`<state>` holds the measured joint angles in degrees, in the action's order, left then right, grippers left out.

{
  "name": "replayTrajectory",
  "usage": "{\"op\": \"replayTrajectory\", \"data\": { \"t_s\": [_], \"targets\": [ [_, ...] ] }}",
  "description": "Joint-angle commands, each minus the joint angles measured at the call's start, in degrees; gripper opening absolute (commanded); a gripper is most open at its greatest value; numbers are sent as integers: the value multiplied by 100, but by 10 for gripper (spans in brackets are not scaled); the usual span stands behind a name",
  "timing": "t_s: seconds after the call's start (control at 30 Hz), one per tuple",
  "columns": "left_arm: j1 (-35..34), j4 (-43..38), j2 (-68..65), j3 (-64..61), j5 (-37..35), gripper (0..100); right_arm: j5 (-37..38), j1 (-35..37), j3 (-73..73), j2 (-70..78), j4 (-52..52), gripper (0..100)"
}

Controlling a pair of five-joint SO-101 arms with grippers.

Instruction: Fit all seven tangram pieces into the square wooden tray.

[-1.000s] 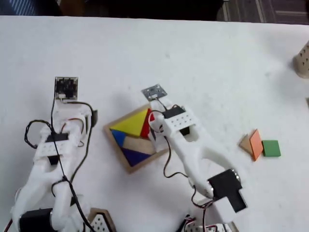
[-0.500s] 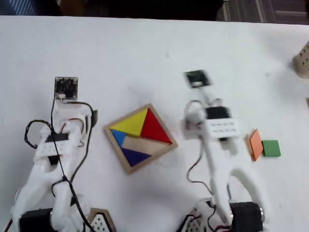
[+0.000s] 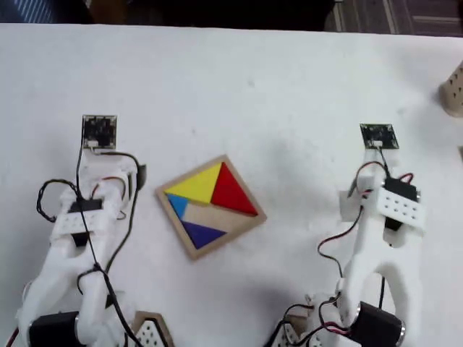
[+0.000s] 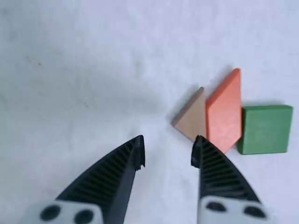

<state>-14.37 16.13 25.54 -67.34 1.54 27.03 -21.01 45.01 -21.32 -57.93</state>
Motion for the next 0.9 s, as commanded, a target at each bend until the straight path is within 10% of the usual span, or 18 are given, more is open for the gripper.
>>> {"op": "replayTrajectory", "data": {
  "t_s": [0.0,0.87],
  "targets": [
    [-66,0,154,35,26,267,774,-400,-114,-224,127,181],
    [-66,26,154,35,26,267,4009,-1015,-2004,2545,136,184]
  ]
}}
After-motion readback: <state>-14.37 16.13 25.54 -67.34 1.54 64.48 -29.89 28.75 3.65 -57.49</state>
